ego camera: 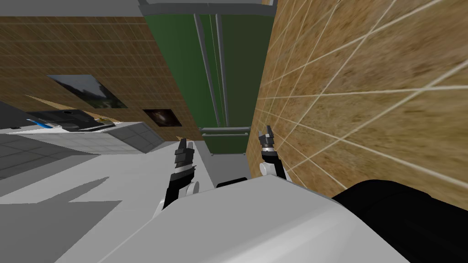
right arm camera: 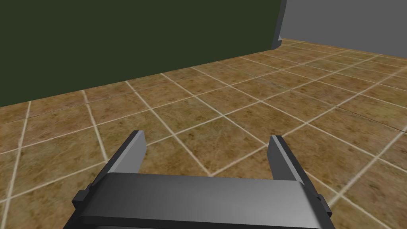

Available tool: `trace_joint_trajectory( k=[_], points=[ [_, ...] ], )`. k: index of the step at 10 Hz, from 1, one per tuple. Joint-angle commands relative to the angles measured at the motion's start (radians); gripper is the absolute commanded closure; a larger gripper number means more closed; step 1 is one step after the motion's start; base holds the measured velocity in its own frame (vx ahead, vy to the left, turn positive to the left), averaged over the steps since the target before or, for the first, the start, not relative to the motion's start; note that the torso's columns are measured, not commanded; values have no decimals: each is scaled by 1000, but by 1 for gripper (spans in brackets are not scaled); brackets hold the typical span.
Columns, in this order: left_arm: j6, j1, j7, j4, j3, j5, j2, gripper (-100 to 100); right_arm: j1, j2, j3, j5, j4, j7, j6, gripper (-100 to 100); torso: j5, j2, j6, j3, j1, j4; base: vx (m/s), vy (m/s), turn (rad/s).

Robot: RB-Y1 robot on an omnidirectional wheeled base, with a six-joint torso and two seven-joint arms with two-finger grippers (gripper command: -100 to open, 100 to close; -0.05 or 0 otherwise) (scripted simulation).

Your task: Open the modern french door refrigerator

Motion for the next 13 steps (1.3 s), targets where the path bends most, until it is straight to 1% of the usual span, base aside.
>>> trace_joint_trajectory(
  k=[1,3,9,10,11,13],
  points=[
    [0,0,0,0,0,0,0,0,0,0,0,0,0,0,0,0,0,40,0,-82,0,41,0,0,0],
    [0,0,0,0,0,0,0,0,0,0,0,0,0,0,0,0,0,175,0,-351,0,176,0,0,0],
    [0,0,0,0,0,0,0,0,0,0,0,0,0,0,0,0,0,618,0,-1234,0,617,0,0,0],
    [-6,-4,-1,12,0,-1,42,-100,0,0,0,0,0,0,0,0,0,691,0,-1382,0,691,23,-7,-7],
    [-12,-7,-2,23,1,-2,70,-100,0,0,0,0,0,0,0,0,0,724,0,-1451,0,724,42,-7,-9],
    [-29,-16,-5,54,1,-4,120,-100,0,0,0,0,0,0,0,0,0,735,0,-1476,0,736,61,-10,-13]
  ],
)
